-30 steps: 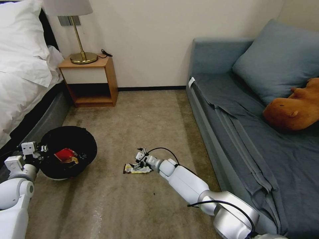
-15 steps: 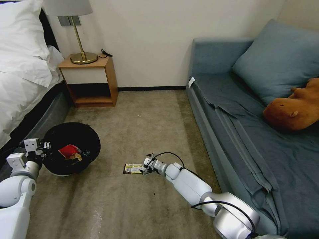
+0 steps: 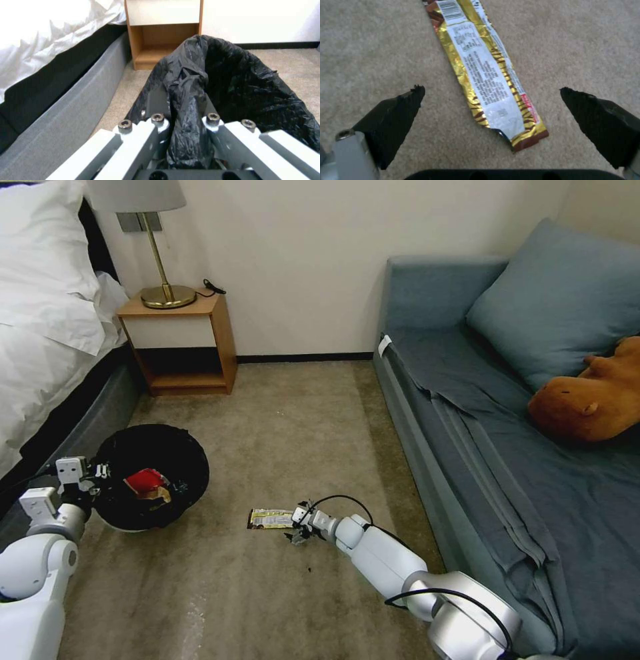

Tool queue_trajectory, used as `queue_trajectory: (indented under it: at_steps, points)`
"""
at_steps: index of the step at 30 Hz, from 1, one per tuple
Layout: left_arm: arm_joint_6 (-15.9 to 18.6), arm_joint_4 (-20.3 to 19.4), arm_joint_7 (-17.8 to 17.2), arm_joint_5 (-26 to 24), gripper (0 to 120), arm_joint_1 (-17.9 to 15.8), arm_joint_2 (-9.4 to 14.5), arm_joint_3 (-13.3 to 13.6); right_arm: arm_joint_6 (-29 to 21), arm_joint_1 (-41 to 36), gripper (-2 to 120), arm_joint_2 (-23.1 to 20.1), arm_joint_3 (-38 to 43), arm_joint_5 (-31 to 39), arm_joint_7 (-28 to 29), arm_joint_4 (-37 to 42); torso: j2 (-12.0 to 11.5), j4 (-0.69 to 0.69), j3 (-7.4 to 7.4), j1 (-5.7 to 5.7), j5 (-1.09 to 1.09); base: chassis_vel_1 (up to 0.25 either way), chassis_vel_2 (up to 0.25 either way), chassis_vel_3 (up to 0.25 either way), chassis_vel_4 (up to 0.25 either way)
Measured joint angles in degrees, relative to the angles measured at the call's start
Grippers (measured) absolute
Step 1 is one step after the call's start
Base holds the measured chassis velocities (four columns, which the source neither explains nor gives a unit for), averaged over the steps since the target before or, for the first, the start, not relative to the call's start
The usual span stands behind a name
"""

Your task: Pick up the trash bin, then pick up the garbage on the floor and place it into the trash bin.

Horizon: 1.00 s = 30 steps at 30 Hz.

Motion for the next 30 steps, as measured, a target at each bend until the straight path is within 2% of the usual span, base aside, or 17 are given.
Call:
queue_trajectory:
  at_steps: [12, 30]
  points:
    - [0.5, -0.3, -0.5, 0.3, 6, -1.2, -0.4, 0.7, 1.7, -0.2, 100, 0.0, 0.3, 2.1, -0.2, 1.0, 0.0, -0.01, 0.0, 0.0, 0.0, 0.0, 0.0, 0.0, 0.0]
    - [0.3, 1.6, -0.2, 0.3, 6, -1.6, -0.5, 0.6, 2.4, -0.9, 100, 0.0, 0.1, 2.2, -0.5, 1.1, 0.0, 0.0, 0.0, 0.0, 0.0, 0.0, 0.0, 0.0, 0.0]
